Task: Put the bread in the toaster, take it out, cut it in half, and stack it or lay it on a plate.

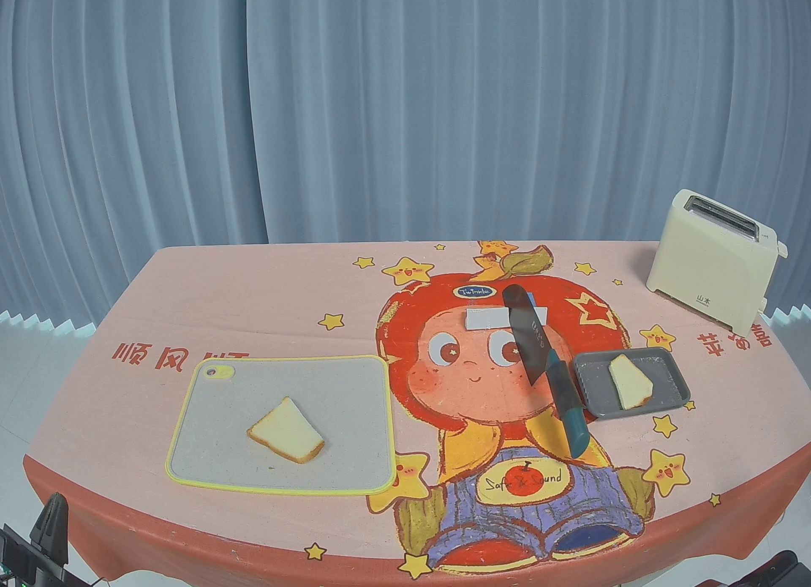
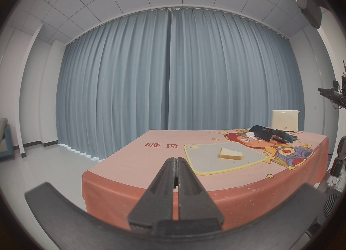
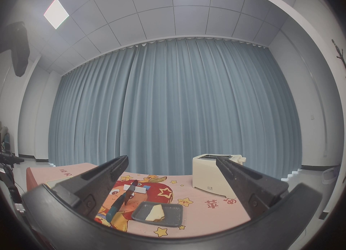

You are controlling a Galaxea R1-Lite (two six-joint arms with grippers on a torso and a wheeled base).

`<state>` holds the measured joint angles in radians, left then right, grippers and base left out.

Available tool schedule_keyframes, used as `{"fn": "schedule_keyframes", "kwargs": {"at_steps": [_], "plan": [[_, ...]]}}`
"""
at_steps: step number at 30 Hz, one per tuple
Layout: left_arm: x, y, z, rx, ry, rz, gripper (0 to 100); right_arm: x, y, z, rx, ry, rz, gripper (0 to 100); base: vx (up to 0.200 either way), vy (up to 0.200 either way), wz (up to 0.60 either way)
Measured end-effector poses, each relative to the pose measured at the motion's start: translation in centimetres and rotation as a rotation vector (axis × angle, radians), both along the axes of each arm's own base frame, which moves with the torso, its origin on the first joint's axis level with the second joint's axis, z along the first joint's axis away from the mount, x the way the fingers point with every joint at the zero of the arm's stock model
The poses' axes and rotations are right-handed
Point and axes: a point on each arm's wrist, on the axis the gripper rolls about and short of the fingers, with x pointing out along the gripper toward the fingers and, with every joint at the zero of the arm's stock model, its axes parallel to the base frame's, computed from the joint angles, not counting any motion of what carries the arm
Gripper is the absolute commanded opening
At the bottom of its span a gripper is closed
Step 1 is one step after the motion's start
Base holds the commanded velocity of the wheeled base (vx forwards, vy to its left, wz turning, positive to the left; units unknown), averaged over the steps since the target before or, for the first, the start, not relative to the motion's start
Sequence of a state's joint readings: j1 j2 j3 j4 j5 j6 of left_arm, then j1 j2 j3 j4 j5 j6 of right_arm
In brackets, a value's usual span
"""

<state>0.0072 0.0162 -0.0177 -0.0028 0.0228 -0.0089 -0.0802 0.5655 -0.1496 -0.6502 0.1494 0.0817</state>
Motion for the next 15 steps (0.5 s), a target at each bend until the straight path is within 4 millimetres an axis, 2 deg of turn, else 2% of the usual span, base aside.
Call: {"fn": "schedule_keyframes", "kwargs": {"at_steps": [10,15], "plan": [[0.0,0.0,0.0,0.0,0.0,0.0,0,-1.3,0.1,-0.2,-0.001,-0.059,-0.011,100,0.0,0.0,0.0],[0.0,0.0,0.0,0.0,0.0,0.0,0,-1.5,0.0,-0.7,0.005,-0.024,-0.036,100,0.0,0.0,0.0]]}}
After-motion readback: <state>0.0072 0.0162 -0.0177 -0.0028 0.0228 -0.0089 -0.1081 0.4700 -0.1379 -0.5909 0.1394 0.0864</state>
